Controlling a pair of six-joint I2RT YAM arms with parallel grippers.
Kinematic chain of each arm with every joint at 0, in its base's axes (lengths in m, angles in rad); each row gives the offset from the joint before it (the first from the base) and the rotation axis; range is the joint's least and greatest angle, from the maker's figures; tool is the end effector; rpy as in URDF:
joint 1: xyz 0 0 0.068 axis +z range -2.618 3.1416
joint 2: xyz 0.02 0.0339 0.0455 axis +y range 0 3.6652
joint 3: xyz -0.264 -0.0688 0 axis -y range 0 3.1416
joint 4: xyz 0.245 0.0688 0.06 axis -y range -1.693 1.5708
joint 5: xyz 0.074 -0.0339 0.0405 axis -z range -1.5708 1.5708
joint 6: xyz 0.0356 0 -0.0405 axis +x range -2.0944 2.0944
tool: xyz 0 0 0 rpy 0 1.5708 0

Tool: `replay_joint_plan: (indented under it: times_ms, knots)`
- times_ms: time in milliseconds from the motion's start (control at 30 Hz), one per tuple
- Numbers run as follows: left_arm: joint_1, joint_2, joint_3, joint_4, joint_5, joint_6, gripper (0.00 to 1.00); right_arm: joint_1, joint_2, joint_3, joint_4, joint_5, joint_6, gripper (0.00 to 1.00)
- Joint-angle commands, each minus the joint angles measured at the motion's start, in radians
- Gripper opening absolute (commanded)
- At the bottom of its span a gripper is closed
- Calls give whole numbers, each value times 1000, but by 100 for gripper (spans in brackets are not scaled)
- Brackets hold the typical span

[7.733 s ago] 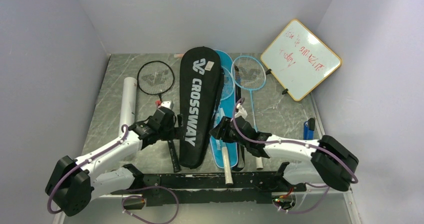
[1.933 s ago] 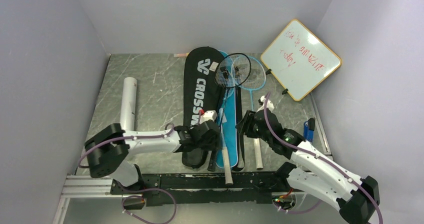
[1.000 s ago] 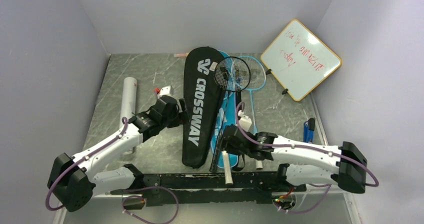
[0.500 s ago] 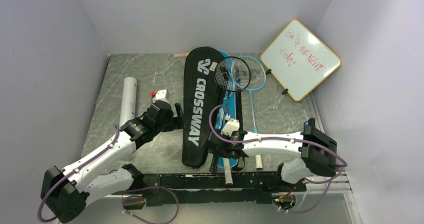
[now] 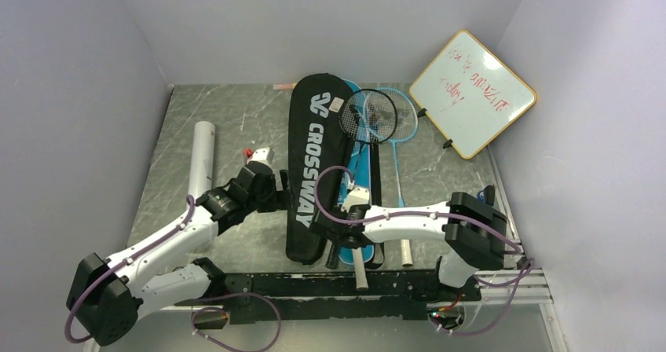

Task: Pack up the badminton gear
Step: Pick up the racket from the racket bag, then open the racket bag at the center of the board.

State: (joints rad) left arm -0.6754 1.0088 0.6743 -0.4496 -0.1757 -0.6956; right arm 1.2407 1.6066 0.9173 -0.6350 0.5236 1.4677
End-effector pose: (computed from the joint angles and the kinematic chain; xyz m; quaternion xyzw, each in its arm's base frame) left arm 0.1660 -0.1250 0.2361 -0.0429 0.9197 -0.1790 0.3469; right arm 0.1083 0.2612 0.1662 0.1402 0.9488 0.0608 0.2764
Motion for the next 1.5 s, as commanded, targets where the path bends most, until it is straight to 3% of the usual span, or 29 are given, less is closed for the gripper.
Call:
replay_joint_plan:
  times_ms: [0,133,200,333,500,633,867,1067,1300,1467]
  knots:
    - [2,5,-10,88,98,65,89,2,-57,42,-43,76,-48,0]
    - [-5,26,-17,149,232,135,88,0,-163,87,-190,167,-54,0]
    - [-31,39,-7,159,232,161,88,2,-242,100,-250,200,-84,0]
    - [-136,112,58,135,135,199,87,0,-399,89,-296,214,-202,0]
    - [-318,304,219,48,-55,219,67,0,-591,61,-383,225,-262,0]
    - [-346,442,325,-13,-132,203,52,0,-737,31,-426,235,-273,0]
    - [-349,587,412,-13,-102,206,51,-1,-935,-28,-371,149,-375,0]
    - [-349,666,458,-38,-111,207,50,0,-921,-3,-414,117,-413,0]
    - [-350,720,489,-80,-162,196,40,0,-911,-18,-393,101,-436,0]
    - [-351,756,512,-104,-182,201,39,0,-918,-24,-385,91,-444,0]
